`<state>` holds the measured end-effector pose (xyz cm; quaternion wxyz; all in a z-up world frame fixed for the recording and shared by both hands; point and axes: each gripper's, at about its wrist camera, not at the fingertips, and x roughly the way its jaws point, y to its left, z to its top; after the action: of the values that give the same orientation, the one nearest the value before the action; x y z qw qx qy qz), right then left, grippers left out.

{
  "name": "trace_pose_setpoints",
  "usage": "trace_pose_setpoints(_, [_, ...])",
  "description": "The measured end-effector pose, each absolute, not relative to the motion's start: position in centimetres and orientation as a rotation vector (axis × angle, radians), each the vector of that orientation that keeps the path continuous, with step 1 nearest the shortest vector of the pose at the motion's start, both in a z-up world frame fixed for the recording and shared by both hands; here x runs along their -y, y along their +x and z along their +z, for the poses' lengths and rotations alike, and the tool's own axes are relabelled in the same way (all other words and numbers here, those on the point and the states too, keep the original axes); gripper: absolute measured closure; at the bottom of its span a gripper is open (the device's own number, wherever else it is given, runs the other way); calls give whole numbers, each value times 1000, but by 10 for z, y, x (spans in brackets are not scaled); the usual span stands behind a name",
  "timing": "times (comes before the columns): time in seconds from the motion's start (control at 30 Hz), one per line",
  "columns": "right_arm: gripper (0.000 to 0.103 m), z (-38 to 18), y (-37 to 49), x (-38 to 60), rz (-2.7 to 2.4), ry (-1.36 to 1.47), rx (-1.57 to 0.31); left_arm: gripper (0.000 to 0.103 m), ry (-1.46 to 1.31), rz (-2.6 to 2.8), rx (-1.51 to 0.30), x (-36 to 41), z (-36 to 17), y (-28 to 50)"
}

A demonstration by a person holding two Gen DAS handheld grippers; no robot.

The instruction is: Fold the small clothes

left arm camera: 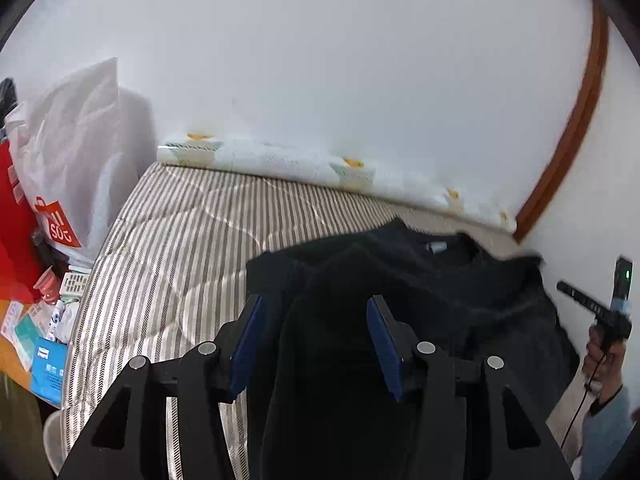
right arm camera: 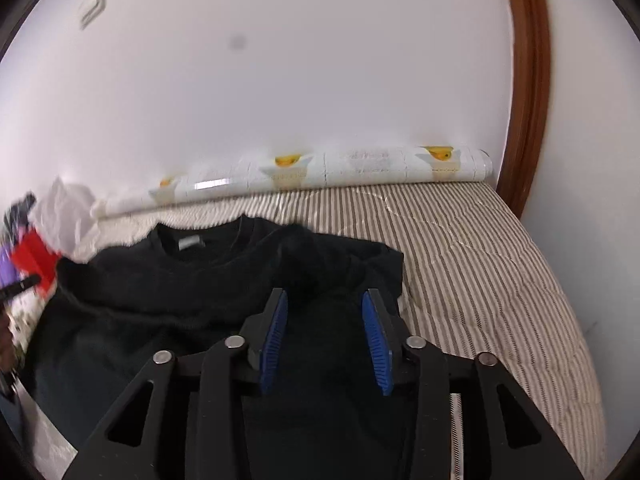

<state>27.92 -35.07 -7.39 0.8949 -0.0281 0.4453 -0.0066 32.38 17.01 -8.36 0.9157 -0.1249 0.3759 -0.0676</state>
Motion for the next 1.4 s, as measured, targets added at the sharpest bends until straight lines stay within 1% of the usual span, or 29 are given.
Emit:
trace_pose_setpoints(0.13, [59, -92, 291, 344, -14, -147, -987, 51, -154, -117, -840, -155, -95, 340])
trace_pose_setpoints(0.3, [57, -113, 324, 346, -52, -192, -1048, 51, -135, -126, -881, -146, -106, 368])
trace_pose_setpoints(0.33, [57, -116, 331, 347, -57, -195, -1057, 53, -145, -134, -880, -146, -107, 372])
trace_pose_setpoints(0.37, [57, -120, 340, 348, -63, -194, -1068, 63, -158, -147, -878, -146, -107, 375])
trace_pose_setpoints(0.4, [56, -122, 346, 350, -63, -189, -1073, 67, -168, -151, -876, -146, -106, 378])
trace_pose_setpoints(0.43, [56, -125, 353, 351, -60, -181, -1080, 77, -166, -140, -865, -146, -106, 380])
trace_pose_setpoints(0.47, [56, -128, 359, 351, -61, -178, -1085, 93, -160, -136, -856, -145, -105, 381])
trace_pose_setpoints(0.57, [56, -138, 372, 354, -47, -151, -1105, 101, -190, -136, -798, -151, -98, 380])
trace_pose_setpoints(0.63, [60, -144, 377, 355, -38, -124, -1118, 101, -214, -106, -768, -157, -94, 380])
trace_pose_setpoints(0.67, [66, -147, 378, 355, -33, -121, -1125, 101, -216, -84, -766, -159, -93, 381])
trace_pose_setpoints(0.7, [68, -148, 378, 355, -29, -126, -1129, 101, -222, -82, -772, -162, -93, 382])
trace_pose_setpoints(0.77, [83, -147, 376, 355, -18, -116, -1117, 101, -245, -122, -793, -166, -95, 382])
trace_pose_setpoints(0.8, [84, -145, 375, 357, -11, -99, -1109, 101, -267, -168, -805, -168, -96, 381])
trace_pose_setpoints(0.83, [85, -144, 374, 358, -9, -90, -1105, 95, -283, -236, -823, -168, -98, 379])
trace_pose_setpoints(0.87, [85, -143, 373, 358, -9, -87, -1104, 77, -271, -251, -841, -166, -99, 378])
trace_pose_setpoints(0.9, [85, -143, 372, 359, -9, -82, -1103, 67, -249, -249, -846, -163, -100, 377])
trace_pose_setpoints(0.93, [85, -144, 372, 359, -10, -82, -1105, 53, -220, -241, -842, -160, -101, 376])
trace_pose_setpoints(1.0, [85, -146, 372, 357, -17, -93, -1106, 53, -180, -220, -846, -156, -103, 377])
trace_pose_setpoints(1.1, [86, -145, 369, 353, -25, -110, -1095, 53, -154, -202, -913, -150, -113, 386])
trace_pose_setpoints(1.13, [86, -145, 368, 353, -28, -116, -1092, 60, -142, -189, -927, -148, -117, 389])
trace_pose_setpoints(1.17, [86, -145, 367, 352, -31, -118, -1089, 78, -134, -180, -930, -148, -118, 389])
trace_pose_setpoints(1.2, [87, -145, 367, 352, -34, -119, -1086, 87, -111, -141, -929, -146, -120, 389])
trace_pose_setpoints(1.27, [89, -143, 365, 352, -31, -118, -1070, 93, -108, -137, -903, -147, -116, 387])
trace_pose_setpoints(1.33, [90, -130, 358, 353, -11, -103, -1013, 93, -122, -133, -822, -149, -103, 376])
trace_pose_setpoints(1.4, [90, -107, 347, 359, 27, -55, -901, 93, -138, -133, -774, -151, -94, 371])
